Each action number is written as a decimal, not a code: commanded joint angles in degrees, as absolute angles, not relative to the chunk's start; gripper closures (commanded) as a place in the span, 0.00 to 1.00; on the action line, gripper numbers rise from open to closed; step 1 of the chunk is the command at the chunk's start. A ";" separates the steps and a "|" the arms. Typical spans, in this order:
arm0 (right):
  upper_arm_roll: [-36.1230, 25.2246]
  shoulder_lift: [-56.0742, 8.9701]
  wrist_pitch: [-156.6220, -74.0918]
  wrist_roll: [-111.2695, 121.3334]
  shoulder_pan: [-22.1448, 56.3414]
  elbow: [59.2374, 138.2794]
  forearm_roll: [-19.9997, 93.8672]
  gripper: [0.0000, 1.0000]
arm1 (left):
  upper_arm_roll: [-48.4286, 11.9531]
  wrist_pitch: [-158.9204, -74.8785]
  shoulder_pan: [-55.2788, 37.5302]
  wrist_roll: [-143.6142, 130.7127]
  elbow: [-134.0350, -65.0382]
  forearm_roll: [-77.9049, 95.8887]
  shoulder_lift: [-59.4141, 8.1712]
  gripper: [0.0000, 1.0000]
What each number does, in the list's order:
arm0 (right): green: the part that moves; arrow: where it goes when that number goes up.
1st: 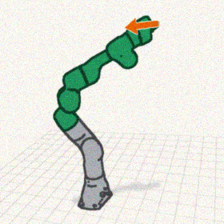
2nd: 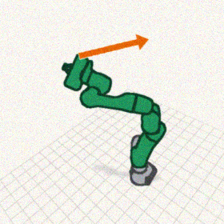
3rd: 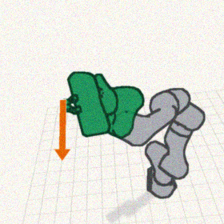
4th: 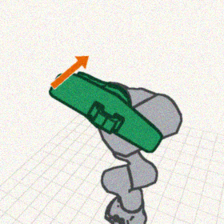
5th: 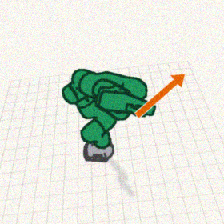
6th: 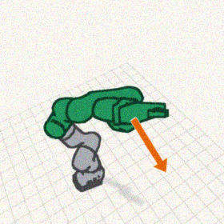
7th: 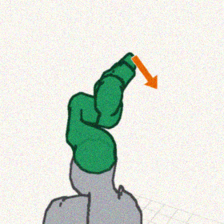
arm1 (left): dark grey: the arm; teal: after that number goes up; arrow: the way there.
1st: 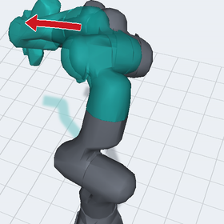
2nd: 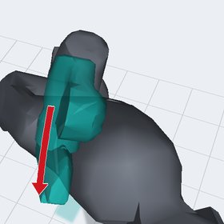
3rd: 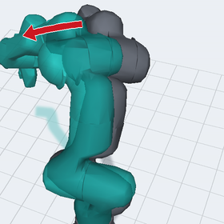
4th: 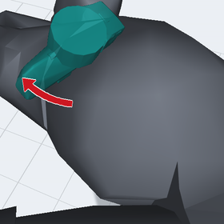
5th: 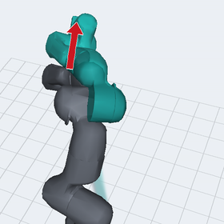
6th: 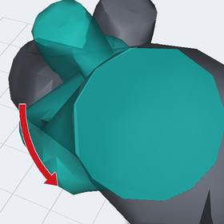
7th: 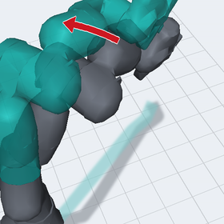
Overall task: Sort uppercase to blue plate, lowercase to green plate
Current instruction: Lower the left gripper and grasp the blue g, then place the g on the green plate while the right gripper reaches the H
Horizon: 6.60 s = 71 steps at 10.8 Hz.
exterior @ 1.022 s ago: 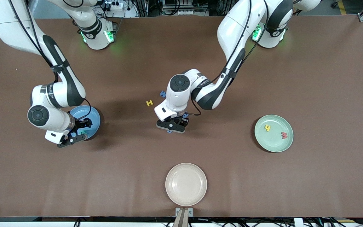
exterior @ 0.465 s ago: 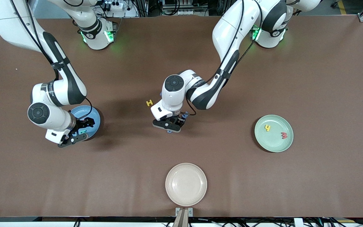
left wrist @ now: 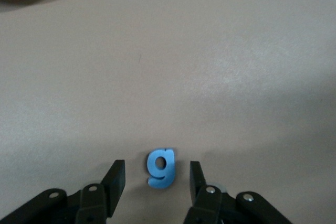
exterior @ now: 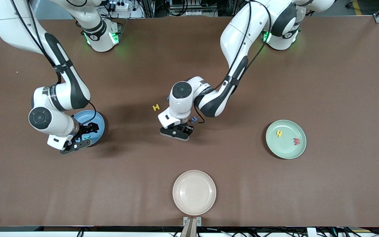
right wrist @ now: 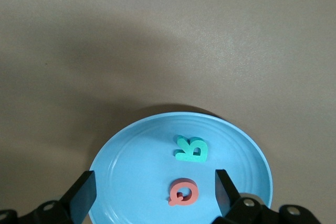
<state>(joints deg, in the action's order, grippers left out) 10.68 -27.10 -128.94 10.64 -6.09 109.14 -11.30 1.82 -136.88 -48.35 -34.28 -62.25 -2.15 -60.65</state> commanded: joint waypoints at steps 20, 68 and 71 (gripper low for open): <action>11.51 -25.49 -129.02 9.76 -6.50 110.74 -9.76 0.00 | 3.87 -140.10 -50.27 -36.21 -59.85 -2.64 -64.07 0.50; 19.34 -30.32 -149.50 -22.06 16.44 123.49 -18.72 0.00 | 9.32 -131.84 -28.91 -9.21 -106.61 -1.23 -24.08 0.00; 19.34 -30.06 -149.50 -21.97 16.52 123.66 -18.72 0.00 | 9.32 -128.07 -30.23 -10.63 -103.55 -1.76 -24.87 0.18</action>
